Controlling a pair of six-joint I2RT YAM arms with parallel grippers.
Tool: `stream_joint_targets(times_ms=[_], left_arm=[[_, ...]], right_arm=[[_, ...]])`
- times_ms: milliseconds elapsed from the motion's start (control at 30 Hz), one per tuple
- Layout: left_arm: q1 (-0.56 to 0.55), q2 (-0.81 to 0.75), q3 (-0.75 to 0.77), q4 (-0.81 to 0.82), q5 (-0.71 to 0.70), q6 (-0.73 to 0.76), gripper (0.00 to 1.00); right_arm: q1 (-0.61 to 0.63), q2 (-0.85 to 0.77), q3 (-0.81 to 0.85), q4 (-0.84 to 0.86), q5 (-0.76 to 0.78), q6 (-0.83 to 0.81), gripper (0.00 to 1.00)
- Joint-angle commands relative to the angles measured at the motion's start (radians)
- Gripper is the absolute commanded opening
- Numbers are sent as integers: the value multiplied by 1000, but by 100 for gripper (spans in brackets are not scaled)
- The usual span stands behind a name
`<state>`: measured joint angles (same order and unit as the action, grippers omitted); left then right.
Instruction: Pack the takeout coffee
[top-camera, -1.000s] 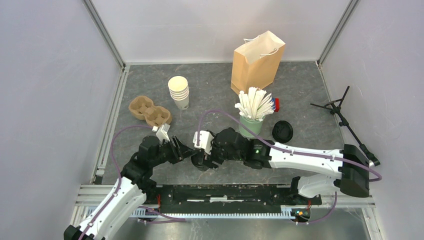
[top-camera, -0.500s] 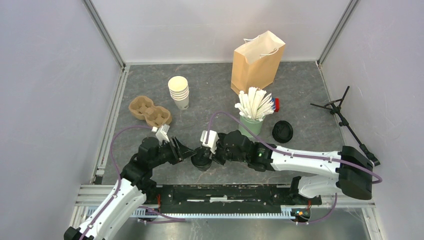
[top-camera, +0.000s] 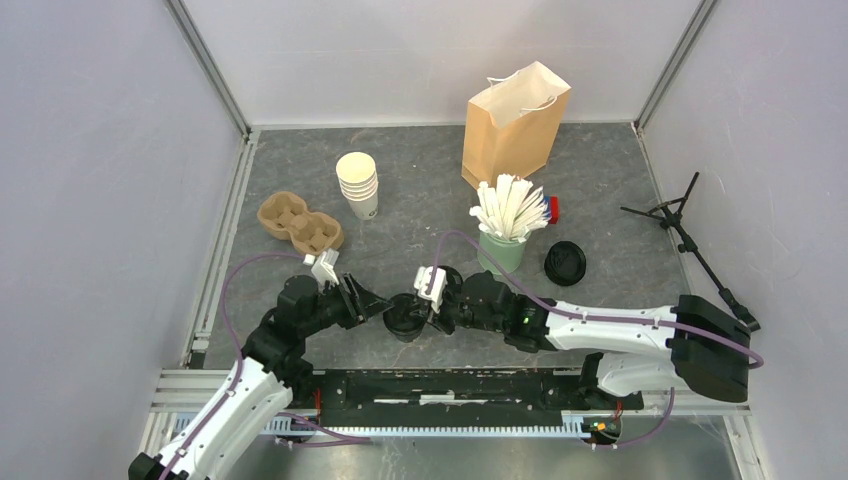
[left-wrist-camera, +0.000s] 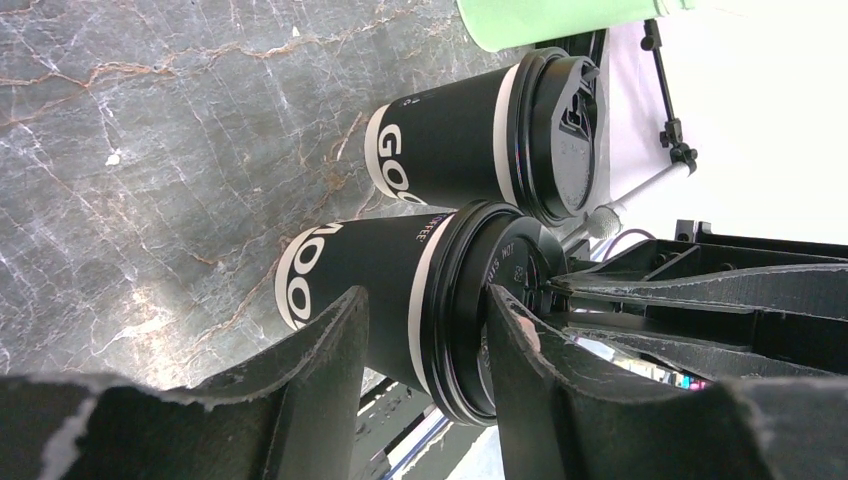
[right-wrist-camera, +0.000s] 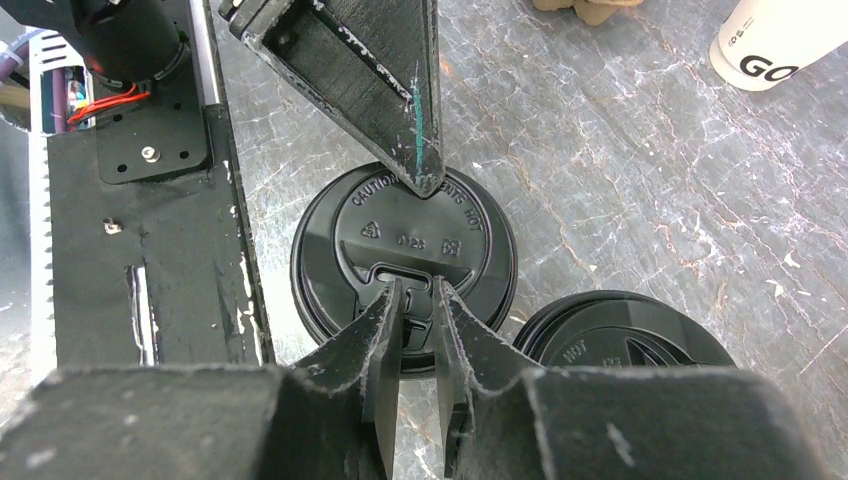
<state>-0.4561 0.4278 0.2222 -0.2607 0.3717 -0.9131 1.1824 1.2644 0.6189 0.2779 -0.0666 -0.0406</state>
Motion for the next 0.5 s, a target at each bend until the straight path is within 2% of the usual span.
stream_joint_targets(times_ms=[0,333,367,467], left_arm=[[-3,5,-27,14,-29,-27,52],[-12,44,-46,-5,-97,-21,48],[-15,48,-47,-5,-135,-21,48],[-19,42,-50,-5,-108,-20,47]], right_arm=[[-6,42,-73,-77,21,15,23],[-6,85,-171,-29,5,64,22],[-5,88,-174,-31,8,67,22],[-6,90,-190,-28,18,65,21]])
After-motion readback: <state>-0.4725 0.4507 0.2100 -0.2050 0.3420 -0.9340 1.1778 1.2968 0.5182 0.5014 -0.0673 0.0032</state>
